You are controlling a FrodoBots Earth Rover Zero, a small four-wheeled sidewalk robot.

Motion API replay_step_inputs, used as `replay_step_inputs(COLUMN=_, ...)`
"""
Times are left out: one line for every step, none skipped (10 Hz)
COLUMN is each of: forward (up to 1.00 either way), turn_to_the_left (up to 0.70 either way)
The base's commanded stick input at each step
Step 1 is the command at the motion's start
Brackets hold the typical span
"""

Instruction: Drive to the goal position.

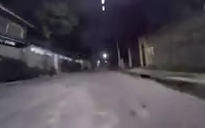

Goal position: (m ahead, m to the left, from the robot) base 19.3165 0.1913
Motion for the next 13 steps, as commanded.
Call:
replay_step_inputs(forward=0.7, turn_to_the_left=-0.35)
replay_step_inputs(forward=0.7, turn_to_the_left=-0.35)
replay_step_inputs(forward=0.7, turn_to_the_left=-0.35)
replay_step_inputs(forward=0.7, turn_to_the_left=-0.3)
replay_step_inputs(forward=0.7, turn_to_the_left=-0.23)
replay_step_inputs(forward=0.7, turn_to_the_left=-0.16)
replay_step_inputs(forward=0.7, turn_to_the_left=-0.08)
replay_step_inputs(forward=0.7, turn_to_the_left=-0.01)
replay_step_inputs(forward=0.7, turn_to_the_left=0.0)
replay_step_inputs(forward=0.7, turn_to_the_left=0.0)
replay_step_inputs(forward=0.7, turn_to_the_left=0.0)
replay_step_inputs(forward=0.7, turn_to_the_left=0.0)
replay_step_inputs(forward=0.7, turn_to_the_left=0.0)
